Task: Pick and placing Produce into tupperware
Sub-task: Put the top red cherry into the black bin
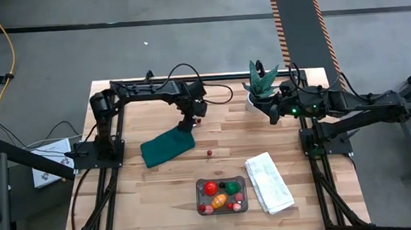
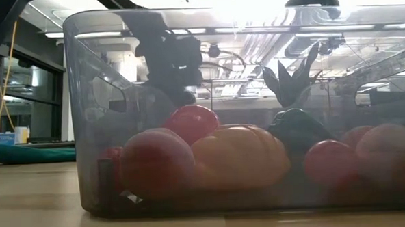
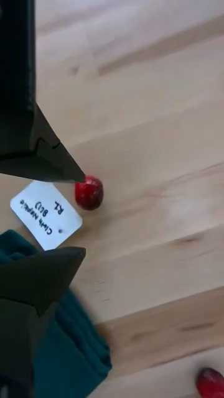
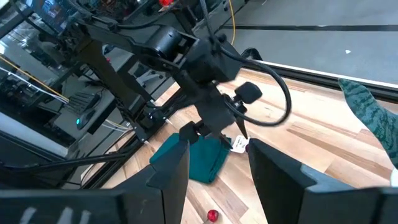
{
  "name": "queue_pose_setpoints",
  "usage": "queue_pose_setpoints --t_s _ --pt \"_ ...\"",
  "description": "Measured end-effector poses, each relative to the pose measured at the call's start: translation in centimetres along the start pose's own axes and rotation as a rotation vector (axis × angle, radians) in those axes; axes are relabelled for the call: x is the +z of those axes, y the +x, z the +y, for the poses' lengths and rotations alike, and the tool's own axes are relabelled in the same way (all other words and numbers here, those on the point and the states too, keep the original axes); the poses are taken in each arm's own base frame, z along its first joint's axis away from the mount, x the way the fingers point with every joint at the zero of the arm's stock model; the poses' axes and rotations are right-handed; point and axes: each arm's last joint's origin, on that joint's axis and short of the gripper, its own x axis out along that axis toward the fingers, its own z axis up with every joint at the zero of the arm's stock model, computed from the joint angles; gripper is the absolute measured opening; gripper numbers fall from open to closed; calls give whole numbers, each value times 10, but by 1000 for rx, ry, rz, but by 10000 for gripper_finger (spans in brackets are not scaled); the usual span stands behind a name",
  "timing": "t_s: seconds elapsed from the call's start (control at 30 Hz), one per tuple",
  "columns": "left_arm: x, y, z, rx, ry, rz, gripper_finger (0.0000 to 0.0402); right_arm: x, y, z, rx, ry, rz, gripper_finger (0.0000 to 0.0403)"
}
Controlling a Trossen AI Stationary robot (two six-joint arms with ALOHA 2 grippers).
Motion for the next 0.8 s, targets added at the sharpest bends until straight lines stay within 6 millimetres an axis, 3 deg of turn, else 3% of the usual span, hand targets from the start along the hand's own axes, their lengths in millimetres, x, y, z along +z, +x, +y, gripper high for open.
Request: queue_pose_setpoints --t_s 0.23,0.8 --pt "-3 15 2 -14 -7 34 168 0 0 0 0 9 -1 156" --pt "-9 12 14 7 -37 7 168 0 0 0 -13 9 -12 156"
